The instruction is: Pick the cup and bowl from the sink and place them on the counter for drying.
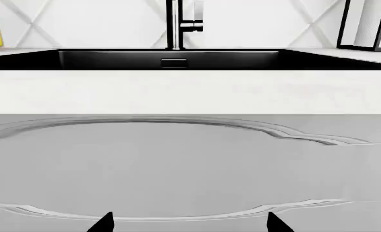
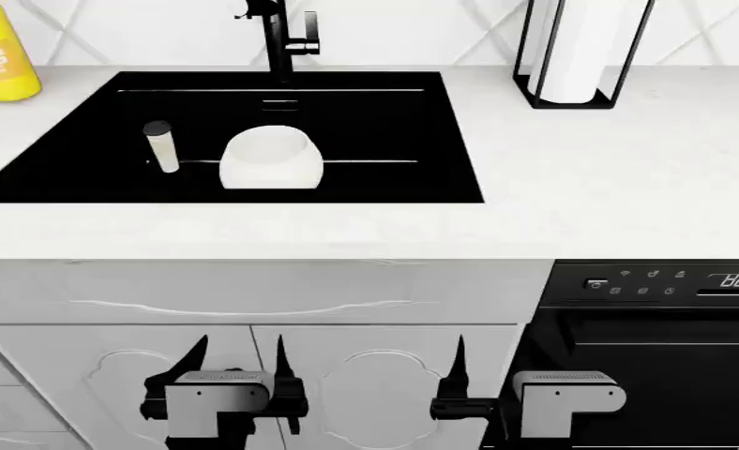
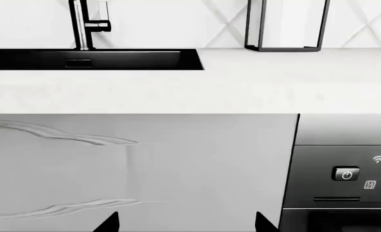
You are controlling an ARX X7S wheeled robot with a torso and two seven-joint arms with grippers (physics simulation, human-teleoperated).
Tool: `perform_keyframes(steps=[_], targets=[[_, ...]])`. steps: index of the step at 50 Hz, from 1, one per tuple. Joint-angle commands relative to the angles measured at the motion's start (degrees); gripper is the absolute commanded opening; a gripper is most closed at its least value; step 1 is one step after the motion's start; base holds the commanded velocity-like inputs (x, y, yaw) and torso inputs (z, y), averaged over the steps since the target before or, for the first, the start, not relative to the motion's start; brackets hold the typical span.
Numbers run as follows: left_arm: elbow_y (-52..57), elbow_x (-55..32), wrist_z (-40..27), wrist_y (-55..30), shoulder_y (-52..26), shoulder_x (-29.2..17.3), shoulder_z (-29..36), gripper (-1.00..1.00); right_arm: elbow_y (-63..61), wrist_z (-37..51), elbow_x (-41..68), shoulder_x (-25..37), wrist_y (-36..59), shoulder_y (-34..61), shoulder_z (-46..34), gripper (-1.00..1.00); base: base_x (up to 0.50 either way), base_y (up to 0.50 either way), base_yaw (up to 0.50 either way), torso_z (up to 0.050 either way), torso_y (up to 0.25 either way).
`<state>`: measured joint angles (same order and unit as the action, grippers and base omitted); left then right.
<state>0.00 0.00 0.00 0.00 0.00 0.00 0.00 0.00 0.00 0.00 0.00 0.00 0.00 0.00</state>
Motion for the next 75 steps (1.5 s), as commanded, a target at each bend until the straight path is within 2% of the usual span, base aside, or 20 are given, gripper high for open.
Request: perform_keyframes(steps=[1, 20, 43, 52, 75], targets=[[-0.5, -0.5, -1.1, 0.0, -0.4, -0.8, 1.6, 1.00, 0.3, 0.6, 1.4, 0.9, -0.5, 0.0, -1.2, 1.00, 0.00, 0.00, 0.00, 0.000, 0.000], [-0.3, -3.1, -4.4, -0.4, -0.3, -3.5, 4.3, 1.00, 0.7, 4.3, 3.1, 3.4, -0.9, 0.4, -4.4, 1.00, 0.00, 0.00, 0.00, 0.000, 0.000], [-0.2, -4.7, -6.4, -0.9, -0.5, -5.1, 6.2, 1.00, 0.7, 6.2, 4.3, 5.0, -1.4, 0.5, -6.5, 1.00, 0.00, 0.49, 0.00, 0.000, 0.000], [0.1, -5.6, -7.1, -1.2, -0.6, -5.6, 6.7, 1.00, 0.7, 7.2, 4.8, 5.5, -1.3, 0.6, -7.1, 1.00, 0.00, 0.22, 0.00, 0.000, 0.000], [0.8, -7.1, -8.9, -1.0, -0.7, -6.6, 7.8, 1.00, 1.2, 8.3, 7.2, 6.5, -1.9, 0.9, -8.2, 1.00, 0.00, 0.00, 0.00, 0.000, 0.000]])
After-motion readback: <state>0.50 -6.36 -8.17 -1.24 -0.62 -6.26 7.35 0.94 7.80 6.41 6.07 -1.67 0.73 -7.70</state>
